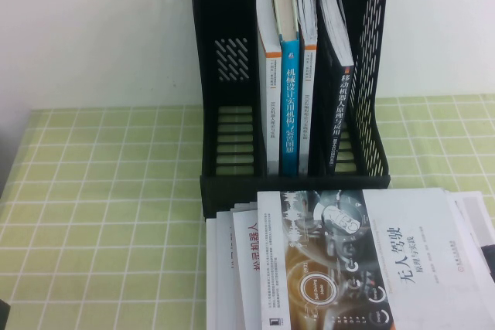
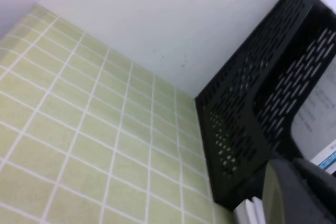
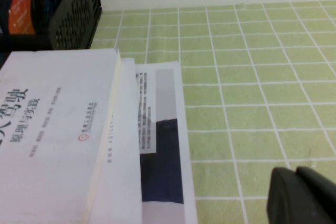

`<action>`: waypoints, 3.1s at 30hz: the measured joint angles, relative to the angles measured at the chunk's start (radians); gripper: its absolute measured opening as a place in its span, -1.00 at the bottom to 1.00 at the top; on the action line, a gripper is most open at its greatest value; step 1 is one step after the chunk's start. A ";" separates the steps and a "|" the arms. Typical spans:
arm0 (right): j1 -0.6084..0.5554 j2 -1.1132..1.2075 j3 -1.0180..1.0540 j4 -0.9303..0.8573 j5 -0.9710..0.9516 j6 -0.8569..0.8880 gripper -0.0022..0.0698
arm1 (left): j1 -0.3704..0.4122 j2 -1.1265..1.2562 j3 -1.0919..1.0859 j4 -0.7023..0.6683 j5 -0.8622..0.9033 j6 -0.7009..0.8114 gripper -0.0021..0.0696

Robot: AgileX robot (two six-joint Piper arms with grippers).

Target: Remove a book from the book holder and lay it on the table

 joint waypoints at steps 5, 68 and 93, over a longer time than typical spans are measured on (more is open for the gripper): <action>0.000 0.000 0.000 0.000 0.000 0.002 -0.95 | 0.000 0.000 0.000 -0.093 -0.036 -0.002 -0.95; 0.000 0.000 0.000 0.000 0.000 0.007 -0.95 | 0.000 0.317 -0.657 -0.366 0.385 0.885 -0.95; 0.000 0.000 0.000 0.000 0.000 0.007 -0.95 | -0.200 0.591 -0.673 -0.376 0.563 1.018 -0.95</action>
